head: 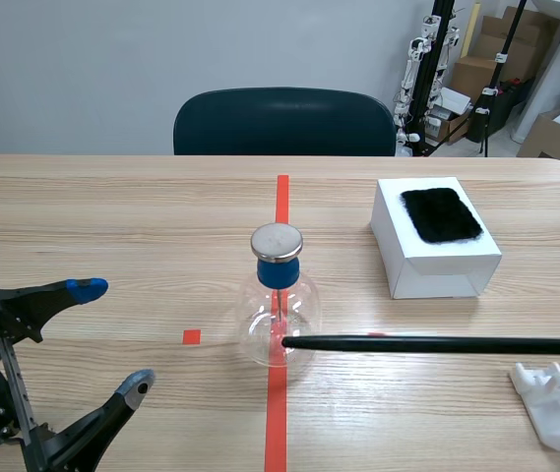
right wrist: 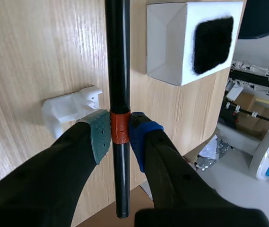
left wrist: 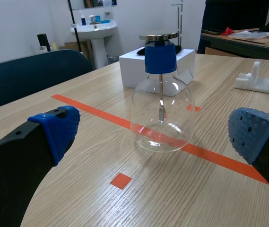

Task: Do the electroscope experiment. pick up the black charging rod

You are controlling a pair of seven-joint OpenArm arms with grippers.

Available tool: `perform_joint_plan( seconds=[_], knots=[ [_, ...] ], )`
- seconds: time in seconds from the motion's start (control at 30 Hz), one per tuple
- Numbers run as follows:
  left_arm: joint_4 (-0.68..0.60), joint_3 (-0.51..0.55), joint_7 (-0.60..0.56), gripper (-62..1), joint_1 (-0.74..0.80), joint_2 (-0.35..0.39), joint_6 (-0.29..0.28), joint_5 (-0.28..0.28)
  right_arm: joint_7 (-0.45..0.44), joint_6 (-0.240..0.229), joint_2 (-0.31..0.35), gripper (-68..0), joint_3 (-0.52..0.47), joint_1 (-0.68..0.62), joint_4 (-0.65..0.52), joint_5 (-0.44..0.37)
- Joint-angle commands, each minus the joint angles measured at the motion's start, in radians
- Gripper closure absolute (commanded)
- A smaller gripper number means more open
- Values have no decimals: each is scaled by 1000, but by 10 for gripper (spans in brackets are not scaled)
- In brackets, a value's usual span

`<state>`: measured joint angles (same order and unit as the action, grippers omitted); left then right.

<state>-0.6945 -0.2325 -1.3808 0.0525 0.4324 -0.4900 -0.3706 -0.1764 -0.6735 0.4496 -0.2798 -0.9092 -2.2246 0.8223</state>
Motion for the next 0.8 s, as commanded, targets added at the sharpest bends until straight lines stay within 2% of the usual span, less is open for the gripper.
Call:
perform_joint_plan(
  seconds=[0.0,0.17,0.27,0.3,0.47,0.77],
  knots=[
    [-11,7,-15,-623,-3,3,2,11,-34,87,-22,-6,1,-22,-3,39],
    [-11,7,-14,-623,-3,3,2,10,-159,384,-130,-6,1,-117,-3,158],
    [-11,7,-15,-623,-3,3,2,11,-230,511,-185,-6,1,-172,-3,203],
    [-11,7,-15,-623,-3,3,2,11,-246,538,-199,-6,1,-183,-3,214],
    [-11,7,-15,-623,-3,3,2,11,-310,627,-266,-6,1,-237,-3,256],
    [-11,7,-15,-623,-3,3,2,11,-349,708,-306,-6,1,-305,0,256]
  ],
)
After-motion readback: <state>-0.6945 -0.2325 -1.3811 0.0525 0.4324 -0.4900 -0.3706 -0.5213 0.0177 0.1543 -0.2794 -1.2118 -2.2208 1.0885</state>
